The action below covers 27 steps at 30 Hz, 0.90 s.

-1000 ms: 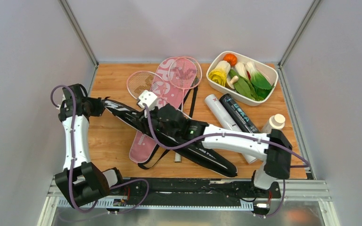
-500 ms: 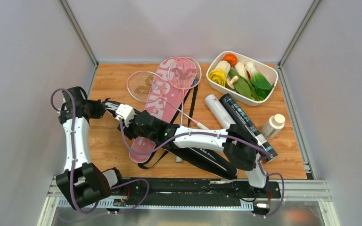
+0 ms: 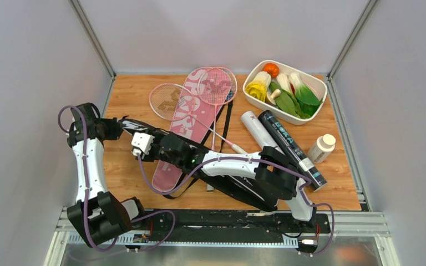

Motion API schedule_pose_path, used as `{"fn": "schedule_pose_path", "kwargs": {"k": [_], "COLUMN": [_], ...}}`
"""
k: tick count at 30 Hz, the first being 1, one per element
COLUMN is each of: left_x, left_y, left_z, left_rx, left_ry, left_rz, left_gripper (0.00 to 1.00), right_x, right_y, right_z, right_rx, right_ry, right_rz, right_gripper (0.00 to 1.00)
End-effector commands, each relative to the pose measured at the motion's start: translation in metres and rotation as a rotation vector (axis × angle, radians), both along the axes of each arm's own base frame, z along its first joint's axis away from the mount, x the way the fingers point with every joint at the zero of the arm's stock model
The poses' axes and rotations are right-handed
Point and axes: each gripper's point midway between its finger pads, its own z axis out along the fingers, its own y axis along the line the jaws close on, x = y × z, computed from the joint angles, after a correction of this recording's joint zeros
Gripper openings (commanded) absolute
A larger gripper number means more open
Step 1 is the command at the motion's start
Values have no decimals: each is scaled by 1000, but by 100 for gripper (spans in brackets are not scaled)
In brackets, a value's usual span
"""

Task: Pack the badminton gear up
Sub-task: Adjust the racket bag at the center of the board.

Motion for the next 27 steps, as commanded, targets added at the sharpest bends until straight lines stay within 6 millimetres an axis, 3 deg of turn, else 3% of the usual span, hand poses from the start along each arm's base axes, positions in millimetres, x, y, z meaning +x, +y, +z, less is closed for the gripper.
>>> {"fn": "schedule_pose_path", "kwargs": {"k": [1,6,15,24,27], "left_x": [-9,-10,-12,-17,-16], "left_y": [-12,-11,-11,-13,-14], "left_z": [10,15,13,10,10], "left_rx": [-84,-72,-78,-76,-84], "left_ry": [-4,-14,6,25,23], "left_rz": [-12,-12,-10,-15,-18], "left_gripper": [0,0,0,0,0], "right_x": [1,-9,-4,12,14], "right_y": [-8,-9,-14,3,12], "right_z": [54,59,68,66,56], "right_rx": [76,53,37,6,-19], "right_ry": [-204,-312,-456,-504,-488], "right_rz": [76,148,123,92,115], "right_gripper": [59,57,57,62,57]}}
